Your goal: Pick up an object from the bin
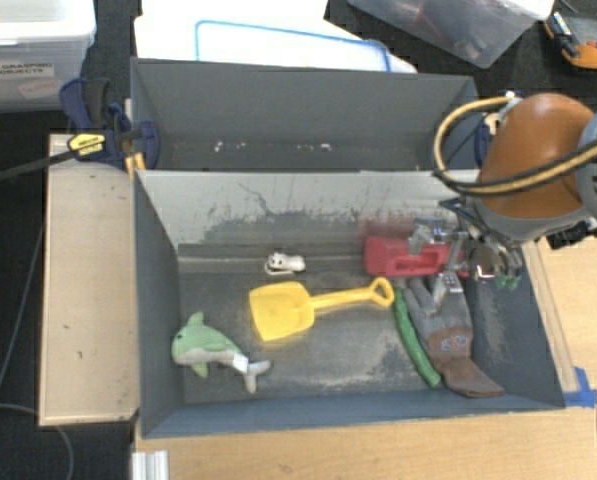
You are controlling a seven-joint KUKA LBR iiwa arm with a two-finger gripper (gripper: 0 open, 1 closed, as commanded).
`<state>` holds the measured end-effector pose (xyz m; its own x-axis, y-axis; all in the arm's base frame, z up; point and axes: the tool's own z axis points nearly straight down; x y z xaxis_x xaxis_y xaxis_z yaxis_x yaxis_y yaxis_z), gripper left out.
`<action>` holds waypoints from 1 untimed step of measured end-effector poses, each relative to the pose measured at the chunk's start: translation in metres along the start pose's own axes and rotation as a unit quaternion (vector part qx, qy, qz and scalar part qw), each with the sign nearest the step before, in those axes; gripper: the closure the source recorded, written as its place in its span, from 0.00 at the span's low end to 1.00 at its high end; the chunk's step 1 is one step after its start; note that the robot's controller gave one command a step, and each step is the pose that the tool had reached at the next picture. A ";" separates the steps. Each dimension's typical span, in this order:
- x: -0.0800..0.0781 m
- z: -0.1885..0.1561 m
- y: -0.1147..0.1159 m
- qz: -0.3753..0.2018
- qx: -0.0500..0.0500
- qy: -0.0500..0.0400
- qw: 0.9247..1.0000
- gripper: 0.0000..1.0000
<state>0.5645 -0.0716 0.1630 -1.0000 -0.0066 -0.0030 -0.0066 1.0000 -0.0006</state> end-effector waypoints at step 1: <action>0.000 0.000 0.000 0.000 0.000 0.000 1.000 0.00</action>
Offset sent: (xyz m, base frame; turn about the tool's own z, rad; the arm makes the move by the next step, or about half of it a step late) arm -0.0120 -0.0132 -0.0403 0.0847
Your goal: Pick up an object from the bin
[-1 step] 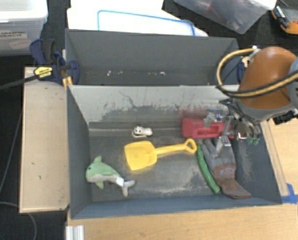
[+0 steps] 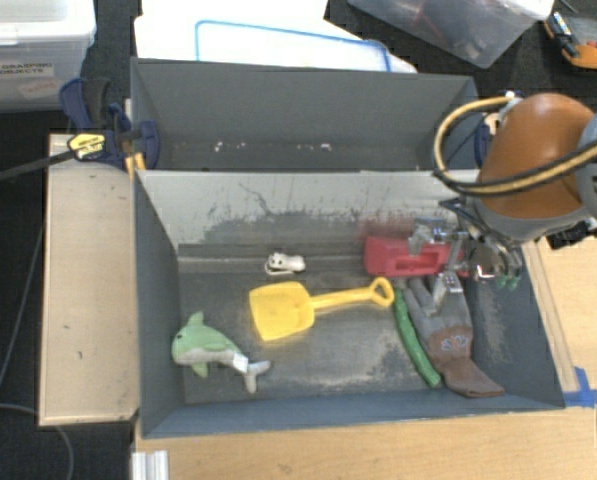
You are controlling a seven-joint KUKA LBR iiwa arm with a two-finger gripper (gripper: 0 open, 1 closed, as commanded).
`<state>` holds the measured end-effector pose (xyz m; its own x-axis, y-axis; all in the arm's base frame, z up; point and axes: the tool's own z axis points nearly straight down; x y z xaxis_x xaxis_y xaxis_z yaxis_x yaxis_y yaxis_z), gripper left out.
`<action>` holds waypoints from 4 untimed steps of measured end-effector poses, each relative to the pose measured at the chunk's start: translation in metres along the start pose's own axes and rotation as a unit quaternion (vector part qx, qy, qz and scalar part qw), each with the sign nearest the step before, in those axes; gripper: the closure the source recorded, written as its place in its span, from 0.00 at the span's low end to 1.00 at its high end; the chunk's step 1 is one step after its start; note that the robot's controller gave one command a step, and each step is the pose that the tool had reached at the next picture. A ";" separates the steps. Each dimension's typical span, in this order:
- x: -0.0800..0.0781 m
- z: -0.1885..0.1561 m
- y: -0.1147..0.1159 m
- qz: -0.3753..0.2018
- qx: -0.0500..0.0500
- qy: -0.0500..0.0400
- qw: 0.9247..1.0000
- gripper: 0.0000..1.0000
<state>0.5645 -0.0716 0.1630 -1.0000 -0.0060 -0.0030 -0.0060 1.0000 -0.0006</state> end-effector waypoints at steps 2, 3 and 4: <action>0.015 0.043 -0.014 0.042 0.000 -0.003 0.999 0.00; 0.052 0.091 -0.066 0.171 -0.001 -0.001 0.985 0.00; 0.071 0.064 -0.003 0.192 -0.003 -0.005 0.981 0.00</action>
Offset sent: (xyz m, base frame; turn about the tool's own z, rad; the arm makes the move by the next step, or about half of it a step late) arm -0.0150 -0.0149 -0.0432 0.0825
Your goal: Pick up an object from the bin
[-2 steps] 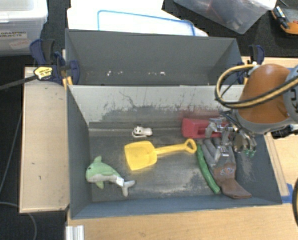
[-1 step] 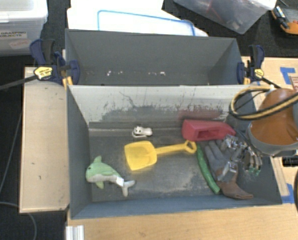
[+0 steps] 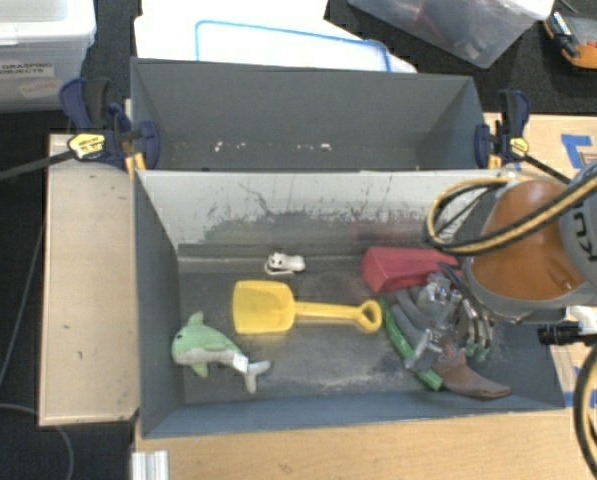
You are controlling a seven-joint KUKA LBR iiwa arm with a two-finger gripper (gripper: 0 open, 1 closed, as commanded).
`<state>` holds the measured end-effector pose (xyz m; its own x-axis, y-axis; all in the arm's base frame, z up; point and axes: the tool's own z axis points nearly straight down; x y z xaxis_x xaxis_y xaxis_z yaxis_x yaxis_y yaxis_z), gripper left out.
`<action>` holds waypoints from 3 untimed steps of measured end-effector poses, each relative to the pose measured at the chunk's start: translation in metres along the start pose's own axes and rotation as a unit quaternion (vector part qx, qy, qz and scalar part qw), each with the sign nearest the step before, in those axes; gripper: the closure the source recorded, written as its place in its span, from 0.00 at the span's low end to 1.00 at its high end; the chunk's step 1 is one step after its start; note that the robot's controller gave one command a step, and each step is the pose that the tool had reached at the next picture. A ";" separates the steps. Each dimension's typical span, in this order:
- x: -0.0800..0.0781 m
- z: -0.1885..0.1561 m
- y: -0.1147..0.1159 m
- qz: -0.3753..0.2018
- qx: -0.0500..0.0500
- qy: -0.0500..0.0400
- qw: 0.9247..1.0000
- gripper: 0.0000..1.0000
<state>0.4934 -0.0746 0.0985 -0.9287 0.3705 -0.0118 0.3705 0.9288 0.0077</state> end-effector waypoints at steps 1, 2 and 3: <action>-0.006 0.008 -0.012 0.023 0.001 0.000 1.000 0.00; -0.010 -0.044 0.007 0.117 0.001 0.000 0.993 0.00; -0.016 -0.011 0.011 0.045 0.002 0.000 0.999 0.00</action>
Offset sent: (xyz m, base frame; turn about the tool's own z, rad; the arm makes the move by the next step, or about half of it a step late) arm 0.0219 0.0221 0.0999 -0.2150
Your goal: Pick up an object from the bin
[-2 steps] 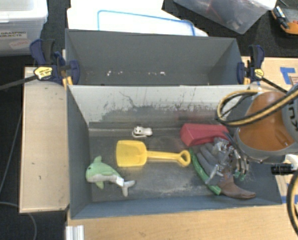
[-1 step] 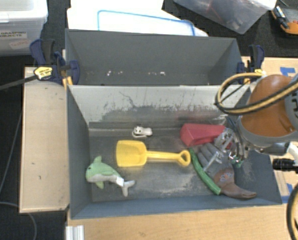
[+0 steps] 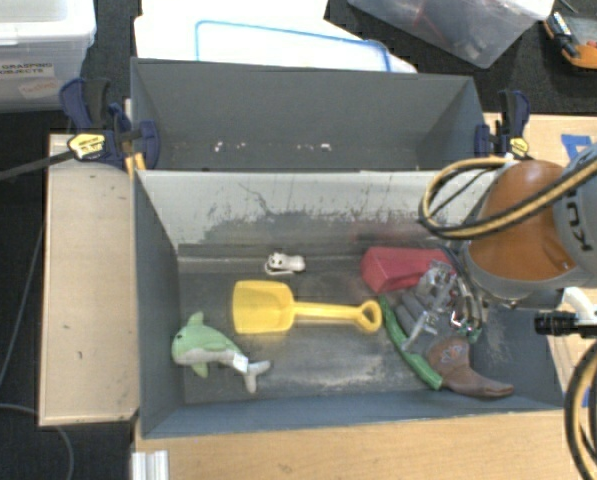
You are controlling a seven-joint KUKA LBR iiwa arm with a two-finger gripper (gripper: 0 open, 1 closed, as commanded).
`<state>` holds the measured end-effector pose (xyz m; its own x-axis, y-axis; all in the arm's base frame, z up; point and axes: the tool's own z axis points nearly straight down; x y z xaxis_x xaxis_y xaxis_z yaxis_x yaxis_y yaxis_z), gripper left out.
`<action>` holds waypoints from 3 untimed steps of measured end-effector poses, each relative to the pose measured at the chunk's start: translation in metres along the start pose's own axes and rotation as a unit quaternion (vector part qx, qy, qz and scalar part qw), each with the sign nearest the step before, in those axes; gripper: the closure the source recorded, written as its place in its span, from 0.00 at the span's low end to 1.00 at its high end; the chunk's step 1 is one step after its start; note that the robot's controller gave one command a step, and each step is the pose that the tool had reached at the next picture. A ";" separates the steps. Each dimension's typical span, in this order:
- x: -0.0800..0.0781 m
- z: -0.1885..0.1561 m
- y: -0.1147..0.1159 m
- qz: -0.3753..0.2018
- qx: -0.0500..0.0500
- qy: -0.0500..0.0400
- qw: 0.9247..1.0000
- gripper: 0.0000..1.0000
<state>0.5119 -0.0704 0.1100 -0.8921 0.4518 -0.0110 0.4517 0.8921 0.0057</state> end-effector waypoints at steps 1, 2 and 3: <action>0.012 -0.017 0.024 0.157 -0.004 -0.005 0.988 0.00; 0.035 0.041 0.012 0.169 0.001 0.001 0.986 0.00; 0.006 0.023 -0.025 0.331 -0.006 -0.007 0.943 1.00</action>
Offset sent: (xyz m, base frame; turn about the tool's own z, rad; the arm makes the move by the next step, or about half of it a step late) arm -0.0247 0.0267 -0.0398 0.3366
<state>0.4958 -0.0898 0.0866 -0.4135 0.9104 -0.0136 0.9100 0.4137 0.0268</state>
